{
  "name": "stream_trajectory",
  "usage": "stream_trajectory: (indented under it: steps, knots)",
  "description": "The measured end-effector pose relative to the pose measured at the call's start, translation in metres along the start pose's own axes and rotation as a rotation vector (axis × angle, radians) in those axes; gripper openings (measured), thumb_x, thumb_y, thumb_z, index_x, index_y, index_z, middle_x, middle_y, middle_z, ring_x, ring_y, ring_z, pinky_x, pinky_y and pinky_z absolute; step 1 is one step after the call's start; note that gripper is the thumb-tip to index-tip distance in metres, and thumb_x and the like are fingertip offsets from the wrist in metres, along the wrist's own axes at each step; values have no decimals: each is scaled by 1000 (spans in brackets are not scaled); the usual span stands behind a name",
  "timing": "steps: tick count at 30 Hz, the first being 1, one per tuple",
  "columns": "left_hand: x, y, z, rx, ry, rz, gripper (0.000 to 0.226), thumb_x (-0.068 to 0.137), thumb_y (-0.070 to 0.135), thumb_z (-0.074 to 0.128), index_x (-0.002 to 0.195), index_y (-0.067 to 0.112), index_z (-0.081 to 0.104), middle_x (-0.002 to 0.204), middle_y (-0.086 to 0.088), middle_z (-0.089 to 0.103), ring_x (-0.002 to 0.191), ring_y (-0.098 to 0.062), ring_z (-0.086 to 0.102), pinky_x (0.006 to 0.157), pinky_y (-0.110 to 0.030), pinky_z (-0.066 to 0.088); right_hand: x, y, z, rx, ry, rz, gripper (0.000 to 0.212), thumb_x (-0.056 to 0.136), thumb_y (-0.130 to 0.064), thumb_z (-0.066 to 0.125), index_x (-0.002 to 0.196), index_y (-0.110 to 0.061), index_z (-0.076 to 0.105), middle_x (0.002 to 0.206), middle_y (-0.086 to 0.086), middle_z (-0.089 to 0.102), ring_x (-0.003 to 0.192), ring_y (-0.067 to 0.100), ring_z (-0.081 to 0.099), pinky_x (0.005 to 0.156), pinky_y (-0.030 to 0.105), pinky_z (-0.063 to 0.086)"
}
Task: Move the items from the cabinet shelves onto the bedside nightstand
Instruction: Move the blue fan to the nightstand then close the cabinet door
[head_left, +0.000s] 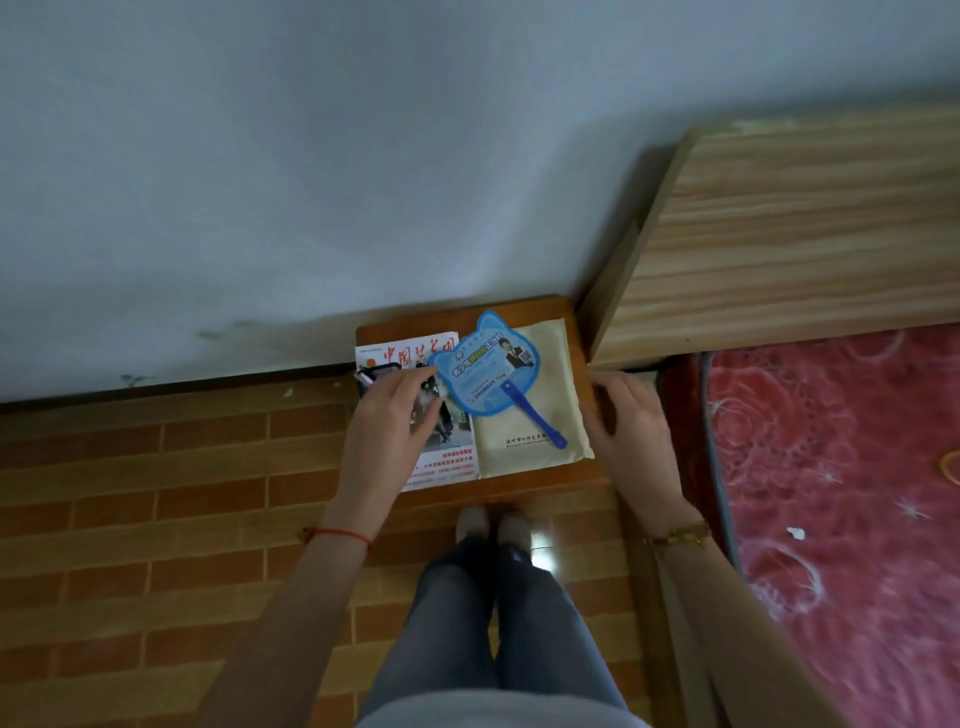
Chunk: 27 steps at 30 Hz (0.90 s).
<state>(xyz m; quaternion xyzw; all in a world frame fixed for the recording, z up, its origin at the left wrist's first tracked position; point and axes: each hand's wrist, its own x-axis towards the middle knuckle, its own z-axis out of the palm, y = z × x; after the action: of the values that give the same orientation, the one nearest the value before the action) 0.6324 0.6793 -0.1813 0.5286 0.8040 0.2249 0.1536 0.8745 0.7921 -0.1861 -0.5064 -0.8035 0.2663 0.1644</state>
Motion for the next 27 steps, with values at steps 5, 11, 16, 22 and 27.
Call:
stream_trajectory:
  steps: [5,11,16,22,27]
  knots:
    - [-36,23,-68,51,78,76,35,91,22,64,124,11,63,110,-9,68,99,-25,65,81,-34,55,-34,-34,-50,-26,30,-44,32,90,-14,64,121,-9,60,113,7,62,108,23,52,95,39,44]
    - [-77,39,-113,53,108,42,36,93,18,65,128,10,63,118,-10,68,106,-25,64,87,-41,57,-57,-58,-78,-31,84,-88,32,89,-15,65,121,-12,61,109,5,62,104,22,51,89,30,41]
    - [-99,47,-129,52,119,-7,36,95,20,63,130,12,62,122,-8,67,111,-23,62,92,-43,54,-68,-72,-88,-21,80,-114,34,90,-15,65,123,-11,60,109,5,61,105,21,51,89,30,42]
    - [-118,49,-141,49,171,-70,36,95,21,62,130,13,61,122,-8,66,111,-23,61,91,-36,51,-71,-92,-93,25,23,-194,34,90,-12,65,123,-10,60,114,6,62,109,22,52,92,28,40]
    - [-148,44,-145,44,243,-202,37,96,27,59,132,19,60,127,-4,63,117,-19,58,97,-31,44,-66,-112,-94,10,-58,-284,33,91,-14,64,123,-8,60,118,7,61,113,22,52,90,14,31]
